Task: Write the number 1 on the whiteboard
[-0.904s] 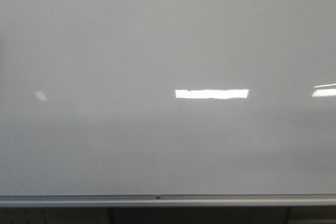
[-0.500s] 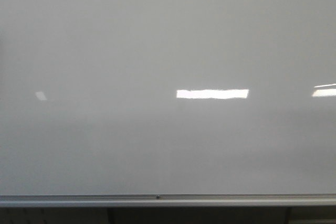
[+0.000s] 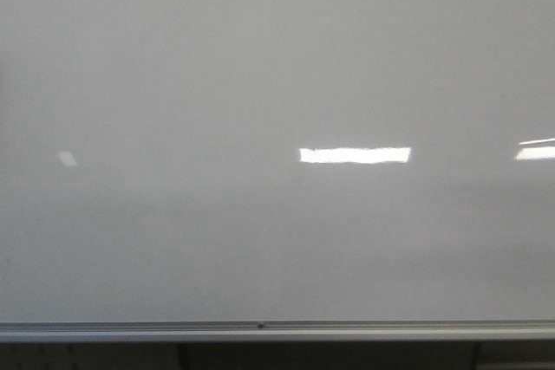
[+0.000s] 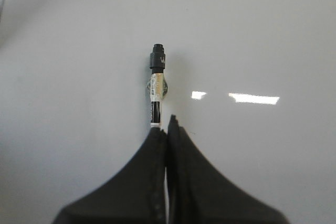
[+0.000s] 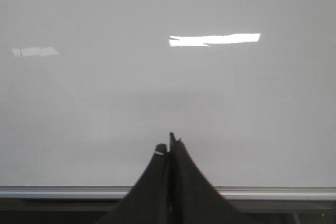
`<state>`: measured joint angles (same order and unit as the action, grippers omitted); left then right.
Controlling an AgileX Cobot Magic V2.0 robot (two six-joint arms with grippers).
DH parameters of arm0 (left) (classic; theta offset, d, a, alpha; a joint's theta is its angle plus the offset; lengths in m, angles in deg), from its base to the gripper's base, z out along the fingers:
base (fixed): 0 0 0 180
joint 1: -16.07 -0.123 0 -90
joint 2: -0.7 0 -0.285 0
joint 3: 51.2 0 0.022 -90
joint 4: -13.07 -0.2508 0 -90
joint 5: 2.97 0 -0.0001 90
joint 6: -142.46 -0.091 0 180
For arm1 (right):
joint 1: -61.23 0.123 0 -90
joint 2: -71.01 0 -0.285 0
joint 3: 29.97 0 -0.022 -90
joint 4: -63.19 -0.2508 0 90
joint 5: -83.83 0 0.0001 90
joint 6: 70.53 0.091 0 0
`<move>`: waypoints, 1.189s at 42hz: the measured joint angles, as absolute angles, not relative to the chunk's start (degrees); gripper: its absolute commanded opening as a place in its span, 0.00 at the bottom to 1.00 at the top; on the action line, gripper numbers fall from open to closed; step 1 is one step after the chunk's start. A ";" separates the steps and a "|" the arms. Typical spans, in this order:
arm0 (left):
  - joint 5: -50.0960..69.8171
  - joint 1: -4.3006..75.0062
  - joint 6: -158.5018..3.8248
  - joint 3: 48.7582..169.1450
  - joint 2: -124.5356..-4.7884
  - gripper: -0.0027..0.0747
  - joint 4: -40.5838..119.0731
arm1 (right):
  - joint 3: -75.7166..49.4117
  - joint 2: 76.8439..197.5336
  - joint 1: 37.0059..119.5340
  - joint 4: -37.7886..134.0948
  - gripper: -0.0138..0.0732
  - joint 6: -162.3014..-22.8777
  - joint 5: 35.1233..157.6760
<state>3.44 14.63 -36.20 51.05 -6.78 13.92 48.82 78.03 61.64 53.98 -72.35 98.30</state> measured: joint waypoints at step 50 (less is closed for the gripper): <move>12.34 14.63 -36.20 74.66 -20.59 0.01 9.87 | 19.32 92.42 61.64 52.76 0.09 -72.35 105.87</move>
<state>12.34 14.63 -36.20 74.66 -20.59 9.87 19.32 92.42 61.64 52.76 -72.35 105.87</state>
